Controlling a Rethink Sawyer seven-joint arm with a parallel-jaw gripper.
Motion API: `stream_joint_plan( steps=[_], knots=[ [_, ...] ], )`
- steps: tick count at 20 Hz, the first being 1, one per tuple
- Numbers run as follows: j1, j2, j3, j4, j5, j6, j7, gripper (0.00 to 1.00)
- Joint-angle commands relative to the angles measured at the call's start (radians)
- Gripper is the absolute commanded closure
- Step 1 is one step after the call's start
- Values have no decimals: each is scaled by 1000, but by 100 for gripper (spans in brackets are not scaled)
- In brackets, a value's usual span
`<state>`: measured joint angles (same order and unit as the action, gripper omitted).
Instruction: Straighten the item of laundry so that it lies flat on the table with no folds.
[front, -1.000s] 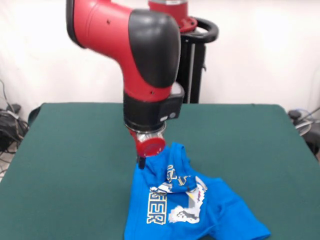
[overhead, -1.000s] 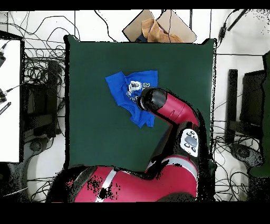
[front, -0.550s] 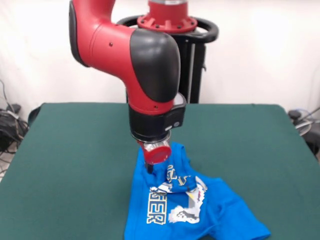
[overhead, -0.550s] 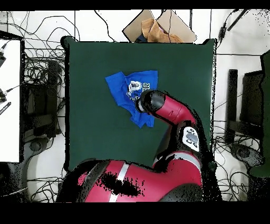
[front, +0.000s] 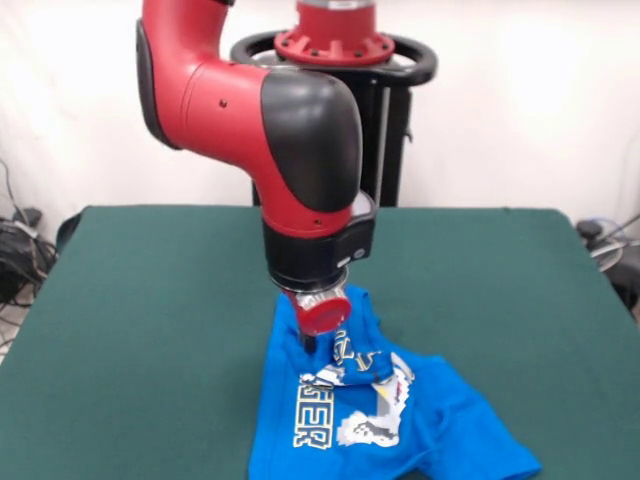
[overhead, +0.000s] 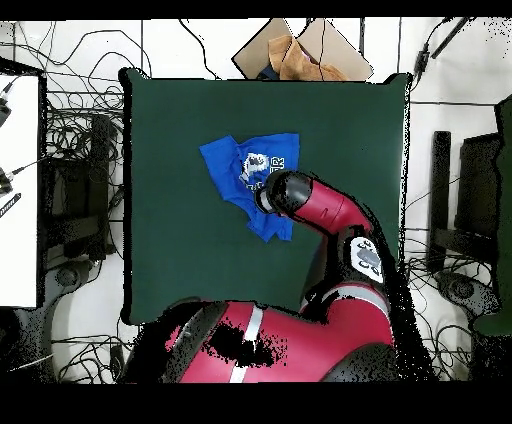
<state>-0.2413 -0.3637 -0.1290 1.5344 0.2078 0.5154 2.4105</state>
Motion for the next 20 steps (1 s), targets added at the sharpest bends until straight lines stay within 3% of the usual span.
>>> stream_joint_plan(
  steps=[1, 6, 12, 20],
  knots=[
    [-7, -5, 115, 30, -35, 108, -36, 100],
    [16, -11, 92, 40, -48, 130, -3, 100],
    [63, -45, 71, 146, -50, 43, 52, 100],
    [87, -33, 61, 172, -54, 9, 58, 100]
  ],
)
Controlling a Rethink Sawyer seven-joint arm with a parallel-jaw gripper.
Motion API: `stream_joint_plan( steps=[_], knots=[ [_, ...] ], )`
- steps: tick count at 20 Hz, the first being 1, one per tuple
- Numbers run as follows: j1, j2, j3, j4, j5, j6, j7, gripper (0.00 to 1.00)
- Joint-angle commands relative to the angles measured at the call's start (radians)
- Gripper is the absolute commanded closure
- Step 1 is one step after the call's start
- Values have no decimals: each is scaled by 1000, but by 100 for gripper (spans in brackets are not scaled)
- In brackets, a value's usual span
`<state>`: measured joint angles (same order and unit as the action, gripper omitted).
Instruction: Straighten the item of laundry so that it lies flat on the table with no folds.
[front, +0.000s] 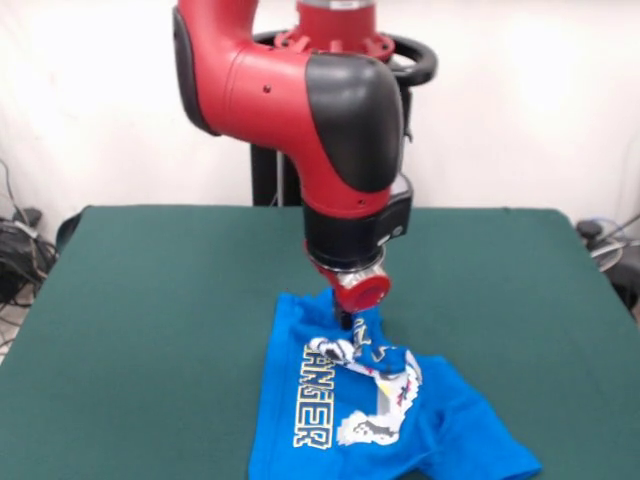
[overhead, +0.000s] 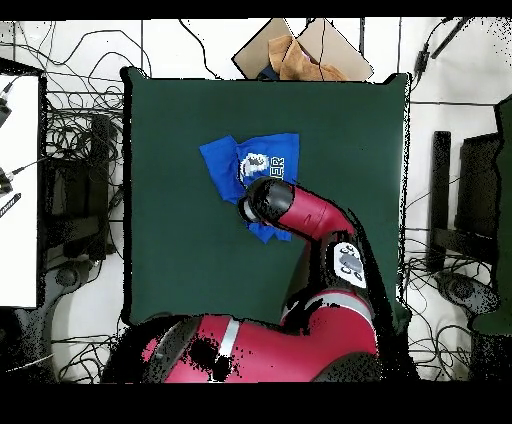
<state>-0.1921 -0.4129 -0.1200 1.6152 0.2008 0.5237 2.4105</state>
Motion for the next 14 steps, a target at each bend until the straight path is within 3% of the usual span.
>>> stream_joint_plan(
  steps=[1, 10, 14],
  knots=[
    [40, 25, 46, 89, -50, -9, 58, 100],
    [94, 145, -12, 30, -69, -196, 131, 100],
    [123, 179, -33, -8, -46, -205, 140, 100]
  ],
)
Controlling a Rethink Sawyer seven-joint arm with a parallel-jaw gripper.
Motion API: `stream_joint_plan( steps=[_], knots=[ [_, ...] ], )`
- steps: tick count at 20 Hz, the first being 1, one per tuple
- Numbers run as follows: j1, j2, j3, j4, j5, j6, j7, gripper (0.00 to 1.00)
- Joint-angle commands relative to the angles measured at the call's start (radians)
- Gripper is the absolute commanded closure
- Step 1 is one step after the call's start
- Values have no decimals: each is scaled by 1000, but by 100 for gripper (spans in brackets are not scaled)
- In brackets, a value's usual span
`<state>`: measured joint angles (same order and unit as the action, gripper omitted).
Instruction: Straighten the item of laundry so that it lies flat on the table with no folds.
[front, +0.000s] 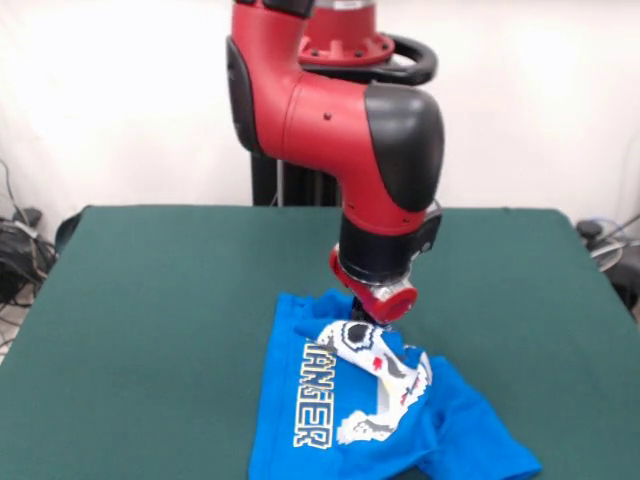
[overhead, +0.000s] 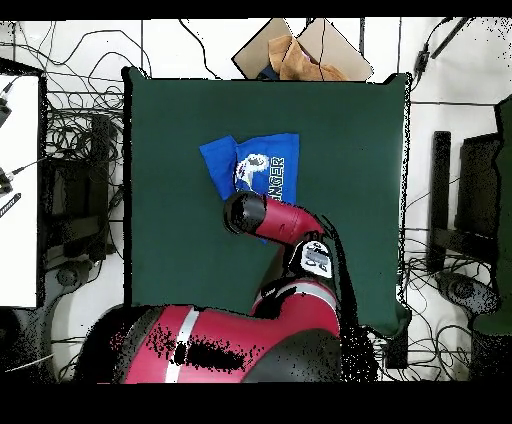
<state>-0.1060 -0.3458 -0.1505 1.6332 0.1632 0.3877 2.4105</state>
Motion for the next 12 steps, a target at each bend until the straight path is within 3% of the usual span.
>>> stream_joint_plan(
  steps=[1, 5, 10, 12],
  knots=[
    [45, 115, -6, -32, 3, -50, 148, 100],
    [60, 120, -12, -46, 40, 16, 167, 100],
    [-71, 43, 200, 110, 161, 108, 154, 100],
    [-121, 22, 275, 185, 200, 90, 139, 100]
  ],
)
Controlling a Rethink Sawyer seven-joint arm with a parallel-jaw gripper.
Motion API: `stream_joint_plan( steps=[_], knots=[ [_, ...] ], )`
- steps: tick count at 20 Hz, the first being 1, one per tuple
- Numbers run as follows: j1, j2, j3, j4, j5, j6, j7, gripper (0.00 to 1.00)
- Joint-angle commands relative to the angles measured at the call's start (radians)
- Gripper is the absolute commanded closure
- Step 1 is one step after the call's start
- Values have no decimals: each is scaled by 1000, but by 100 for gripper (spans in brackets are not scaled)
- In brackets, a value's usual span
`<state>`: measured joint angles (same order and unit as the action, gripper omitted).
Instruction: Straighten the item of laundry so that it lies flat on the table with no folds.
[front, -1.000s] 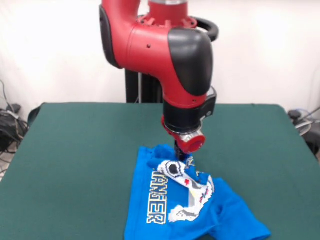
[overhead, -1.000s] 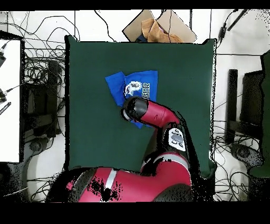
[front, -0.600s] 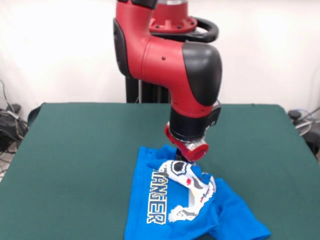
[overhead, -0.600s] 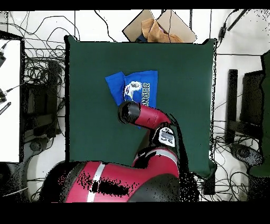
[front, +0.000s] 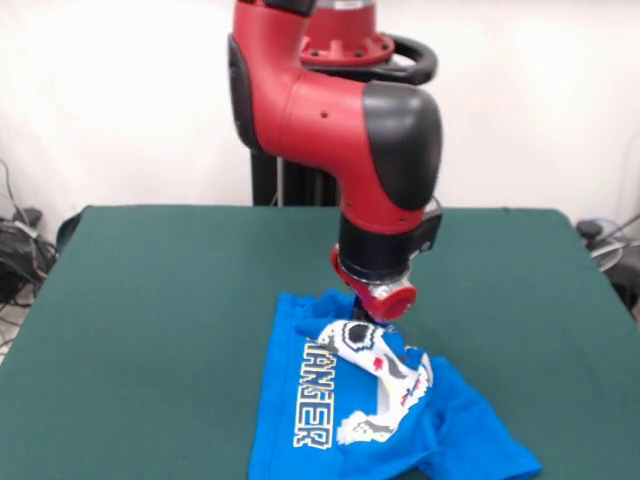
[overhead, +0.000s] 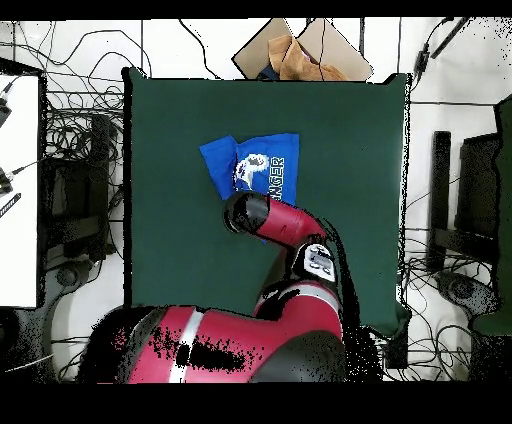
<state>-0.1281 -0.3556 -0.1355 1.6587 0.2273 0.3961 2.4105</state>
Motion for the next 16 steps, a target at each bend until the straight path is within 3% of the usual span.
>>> stream_joint_plan(
  steps=[1, 6, 11, 16],
  knots=[
    [-102, 25, 274, 187, 141, 59, 138, 100],
    [-136, 5, 363, 338, 194, -50, 177, 100],
    [-222, 18, 492, 485, 337, -80, 240, 100],
    [-298, 44, 585, 577, 352, -189, 216, 100]
  ],
)
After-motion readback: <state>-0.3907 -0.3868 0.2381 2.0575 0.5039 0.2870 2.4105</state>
